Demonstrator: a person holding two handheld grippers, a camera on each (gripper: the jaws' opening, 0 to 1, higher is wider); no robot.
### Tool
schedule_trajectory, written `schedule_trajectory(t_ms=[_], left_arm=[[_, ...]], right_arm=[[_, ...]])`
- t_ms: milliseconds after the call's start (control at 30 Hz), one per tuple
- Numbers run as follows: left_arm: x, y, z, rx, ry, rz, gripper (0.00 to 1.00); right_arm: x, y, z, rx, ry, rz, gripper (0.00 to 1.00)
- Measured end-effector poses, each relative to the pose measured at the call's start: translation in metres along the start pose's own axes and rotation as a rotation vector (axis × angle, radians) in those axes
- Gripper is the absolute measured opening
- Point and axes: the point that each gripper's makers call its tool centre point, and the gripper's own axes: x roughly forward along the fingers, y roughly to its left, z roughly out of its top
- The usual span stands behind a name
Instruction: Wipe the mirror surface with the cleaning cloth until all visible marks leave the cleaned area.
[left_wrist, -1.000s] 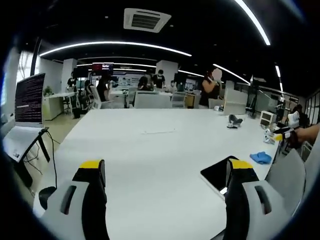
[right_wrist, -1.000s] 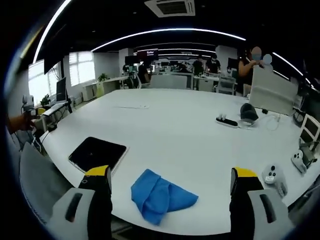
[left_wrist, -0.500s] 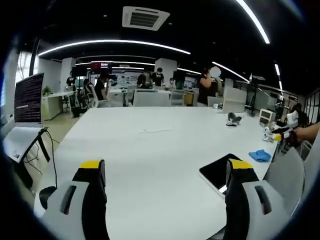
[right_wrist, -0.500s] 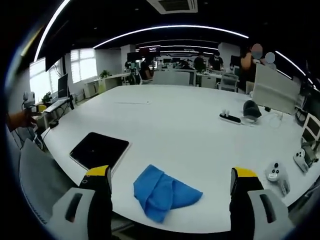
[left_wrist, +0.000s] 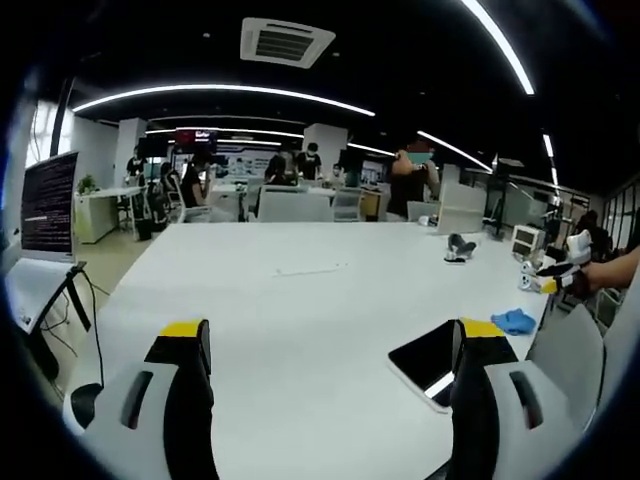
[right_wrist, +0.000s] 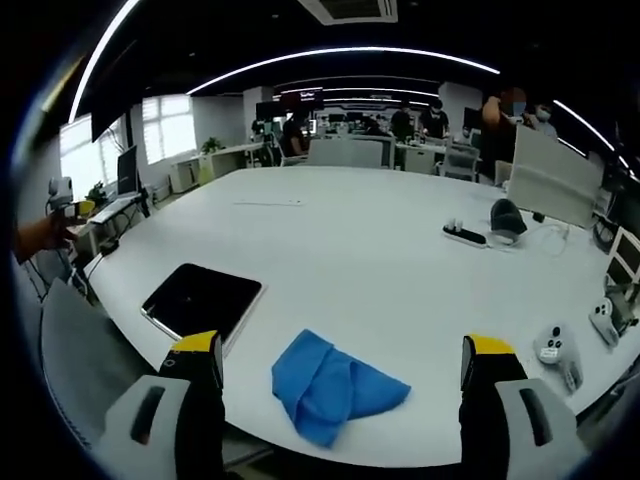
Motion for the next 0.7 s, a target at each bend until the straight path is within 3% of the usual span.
schedule_trajectory(t_ms=[200,400,533,600,700], left_arm=[[-0.004,0.017,-0.013,-0.005,0.022,0.018,0.99],[-0.006,0.030,-0.016,-0.032,0.012,0.044,0.99],[0.000,0.031,-0.035,-0.018,0.010,0.036,0.99],[0.001,0.034,-0.047,-0.062,0.025,0.040,0.99],[-0.002,0.033,-0.048,-0.033,0.011,0.050,0.99]], right_arm=[[0.003,0.002,-0.009,0.020,0.007,0.007,0.98],[0.004,0.002,-0.011,0.021,0.016,0.007,0.98],[0.012,0.000,-0.021,0.027,0.033,0.016,0.98],[0.013,0.000,-0.026,0.023,0.049,0.015,0.98],[0.010,0.003,-0.026,-0.002,0.047,0.016,0.98]])
